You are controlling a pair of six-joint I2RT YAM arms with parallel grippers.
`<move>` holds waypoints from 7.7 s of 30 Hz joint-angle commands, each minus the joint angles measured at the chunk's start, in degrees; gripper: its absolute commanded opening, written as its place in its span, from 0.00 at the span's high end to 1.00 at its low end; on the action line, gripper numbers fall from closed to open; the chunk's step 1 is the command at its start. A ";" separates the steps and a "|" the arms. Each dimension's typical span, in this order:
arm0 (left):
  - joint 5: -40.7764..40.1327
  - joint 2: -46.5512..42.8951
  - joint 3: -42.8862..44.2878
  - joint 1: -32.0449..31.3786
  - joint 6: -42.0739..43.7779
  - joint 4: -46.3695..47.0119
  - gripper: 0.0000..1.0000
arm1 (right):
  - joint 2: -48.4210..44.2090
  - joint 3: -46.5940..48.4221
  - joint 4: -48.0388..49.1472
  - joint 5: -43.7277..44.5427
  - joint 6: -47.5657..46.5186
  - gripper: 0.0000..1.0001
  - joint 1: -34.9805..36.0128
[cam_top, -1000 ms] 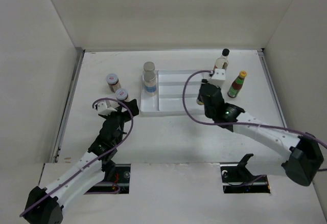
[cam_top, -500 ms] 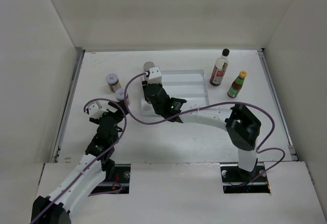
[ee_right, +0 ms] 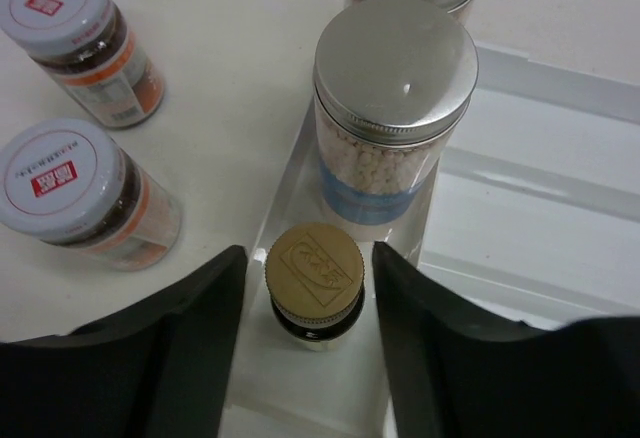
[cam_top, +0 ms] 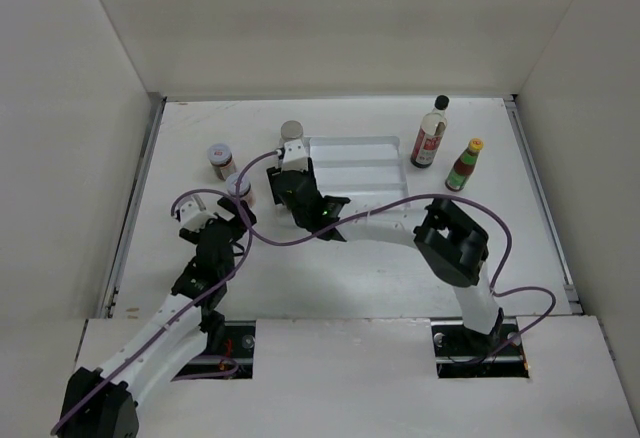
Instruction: Organize the condiment bottles
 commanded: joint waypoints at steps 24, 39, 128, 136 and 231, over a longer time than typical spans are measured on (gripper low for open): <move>-3.69 32.90 24.31 1.86 5.34 -1.98 0.14 | -46.45 -32.45 3.11 -1.00 3.91 0.00 -0.13; -8.44 45.92 31.18 1.95 7.01 1.27 0.41 | -53.67 -37.91 4.53 -1.53 4.17 0.00 -0.66; -7.73 35.85 41.11 -25.58 27.23 21.85 0.06 | -71.68 -50.31 2.33 -10.15 12.70 0.00 -27.56; -8.80 38.70 47.08 -1.95 19.25 3.32 0.05 | -70.10 -49.69 2.33 -10.24 12.61 0.00 -27.47; 3.86 69.06 58.78 -34.26 19.40 21.74 0.06 | -79.86 -49.08 -4.17 -11.99 14.99 0.02 -38.19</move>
